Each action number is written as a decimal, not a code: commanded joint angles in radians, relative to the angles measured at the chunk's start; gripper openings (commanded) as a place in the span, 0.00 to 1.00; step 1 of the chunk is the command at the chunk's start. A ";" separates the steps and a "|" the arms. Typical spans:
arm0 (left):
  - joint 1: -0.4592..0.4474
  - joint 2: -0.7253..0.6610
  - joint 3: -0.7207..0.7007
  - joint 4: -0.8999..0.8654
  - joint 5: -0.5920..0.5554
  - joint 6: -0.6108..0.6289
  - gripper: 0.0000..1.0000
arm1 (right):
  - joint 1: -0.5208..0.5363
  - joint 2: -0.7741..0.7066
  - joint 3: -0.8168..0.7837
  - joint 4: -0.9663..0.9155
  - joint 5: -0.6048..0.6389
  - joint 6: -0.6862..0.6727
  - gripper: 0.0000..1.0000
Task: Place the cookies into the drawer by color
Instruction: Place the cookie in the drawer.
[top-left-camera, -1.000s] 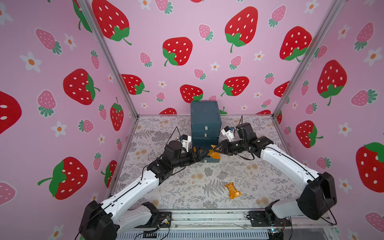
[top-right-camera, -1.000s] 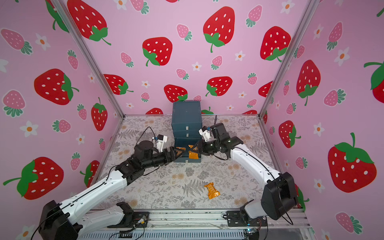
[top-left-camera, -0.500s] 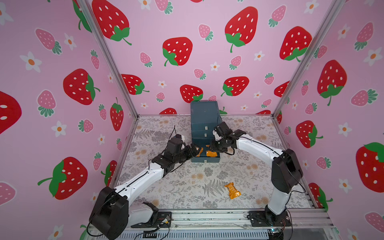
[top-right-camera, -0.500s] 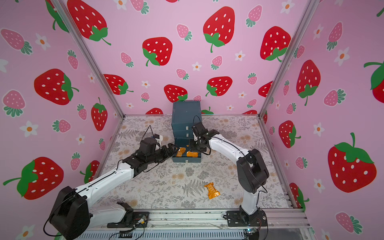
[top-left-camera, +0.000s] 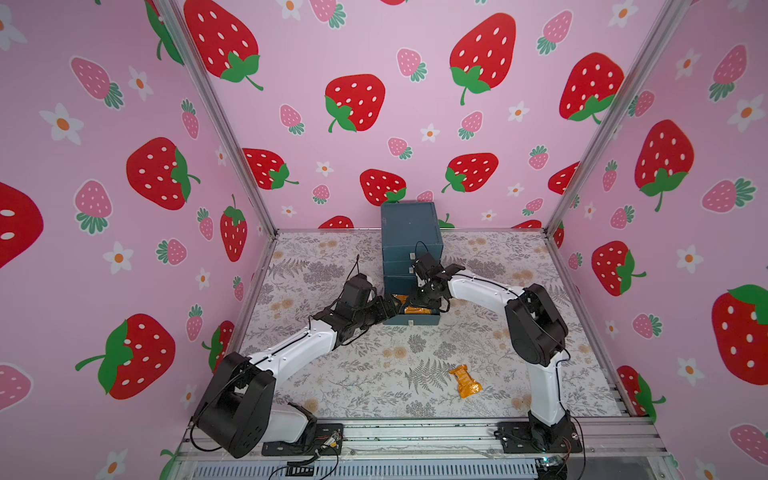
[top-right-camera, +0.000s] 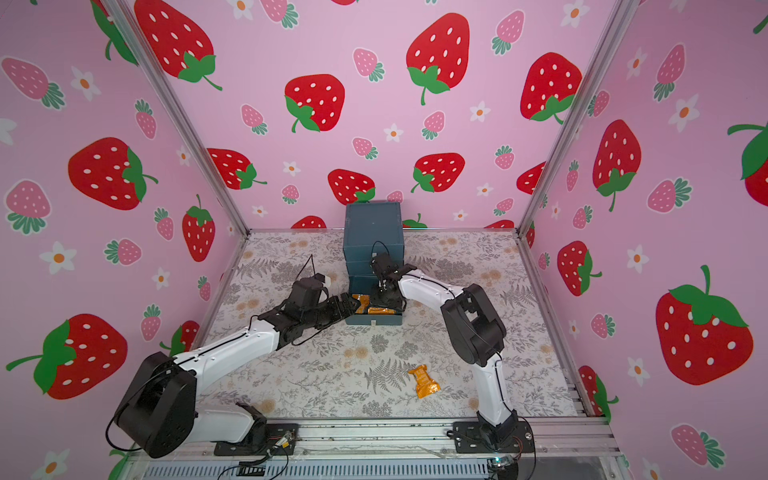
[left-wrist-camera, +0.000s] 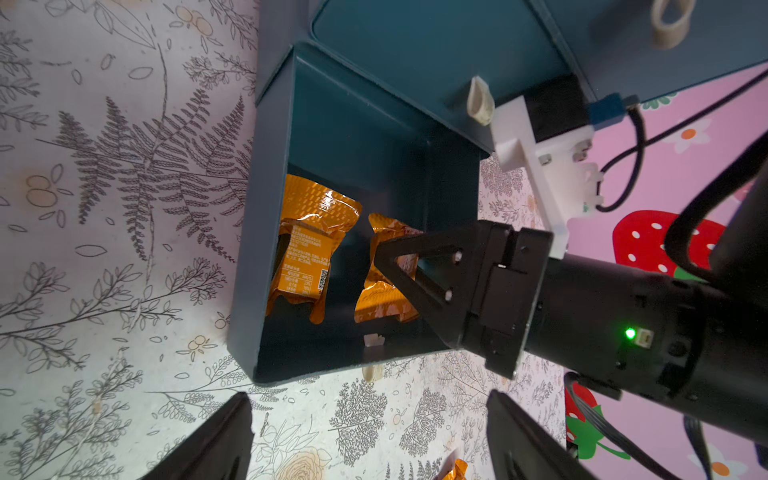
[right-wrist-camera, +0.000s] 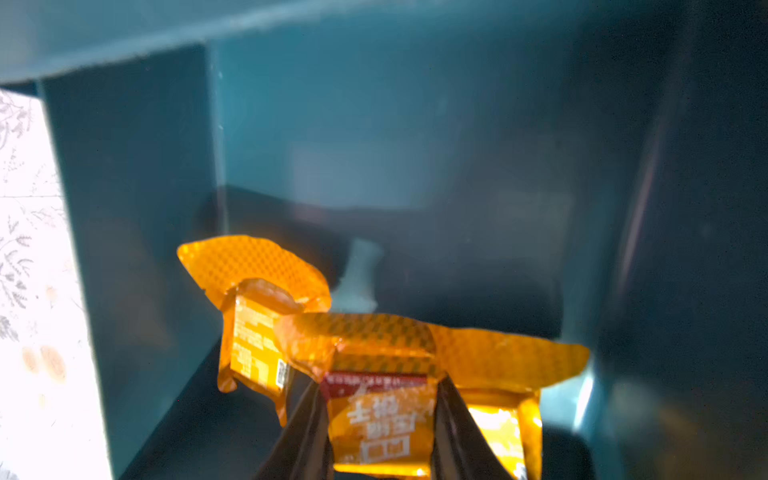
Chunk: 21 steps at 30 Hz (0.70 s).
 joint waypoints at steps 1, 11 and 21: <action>-0.004 -0.001 0.019 -0.003 -0.015 0.020 0.91 | 0.002 0.035 0.020 -0.032 0.064 0.008 0.32; -0.022 -0.014 0.025 -0.015 -0.027 0.024 0.91 | 0.000 0.019 0.021 -0.131 0.168 0.003 0.39; -0.030 -0.023 0.028 -0.024 -0.036 0.026 0.91 | -0.008 0.025 0.034 -0.129 0.112 -0.010 0.48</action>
